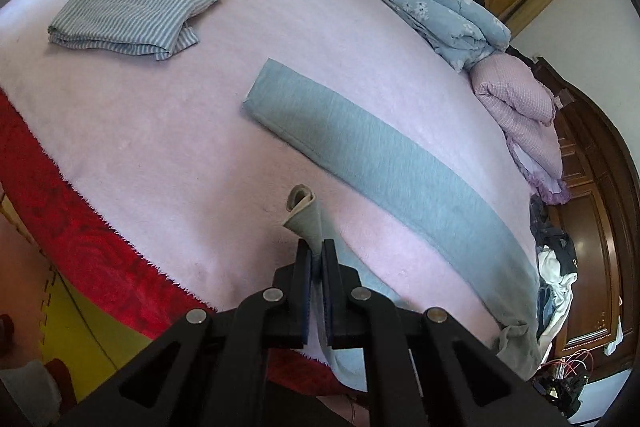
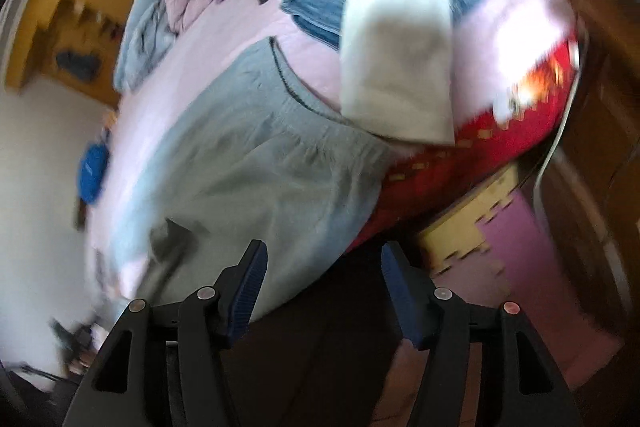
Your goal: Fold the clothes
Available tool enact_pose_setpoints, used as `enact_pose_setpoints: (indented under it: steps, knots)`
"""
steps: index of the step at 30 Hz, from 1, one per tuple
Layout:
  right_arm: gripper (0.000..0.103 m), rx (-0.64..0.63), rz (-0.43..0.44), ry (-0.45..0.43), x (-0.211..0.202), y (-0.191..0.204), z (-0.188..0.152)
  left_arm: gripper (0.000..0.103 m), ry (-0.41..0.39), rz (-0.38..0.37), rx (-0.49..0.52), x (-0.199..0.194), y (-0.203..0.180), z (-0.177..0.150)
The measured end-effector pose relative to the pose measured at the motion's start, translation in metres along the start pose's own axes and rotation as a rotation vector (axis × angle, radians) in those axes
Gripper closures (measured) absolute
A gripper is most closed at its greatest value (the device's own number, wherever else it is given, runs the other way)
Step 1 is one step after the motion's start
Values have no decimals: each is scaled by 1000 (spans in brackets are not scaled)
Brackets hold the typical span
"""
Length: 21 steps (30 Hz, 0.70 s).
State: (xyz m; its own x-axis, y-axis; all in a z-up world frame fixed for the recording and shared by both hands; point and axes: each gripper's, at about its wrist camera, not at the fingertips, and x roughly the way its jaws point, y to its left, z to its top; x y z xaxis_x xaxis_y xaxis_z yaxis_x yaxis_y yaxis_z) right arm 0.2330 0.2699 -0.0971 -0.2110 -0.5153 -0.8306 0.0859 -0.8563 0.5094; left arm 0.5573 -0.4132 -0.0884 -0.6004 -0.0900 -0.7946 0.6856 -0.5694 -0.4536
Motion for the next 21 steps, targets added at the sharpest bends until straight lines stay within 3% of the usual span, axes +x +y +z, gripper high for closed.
enact_pose_setpoints:
  steps: [5, 7, 9, 13, 21]
  knots:
    - [43, 73, 48, 35, 20, -10, 1, 100, -10, -2, -10, -9, -2, -1]
    - [48, 106, 81, 46, 27, -14, 1, 100, -11, -3, -11, -11, -1, -1]
    - [92, 135, 162, 64, 34, -15, 2, 100, -16, -8, -17, -10, -2, 0]
    - [98, 107, 212, 43, 30, -2, 3, 100, -23, -16, -29, -14, 1, 3]
    - [99, 13, 314, -15, -1, 47, 24, 100, -83, -70, -37, -41, -2, 19]
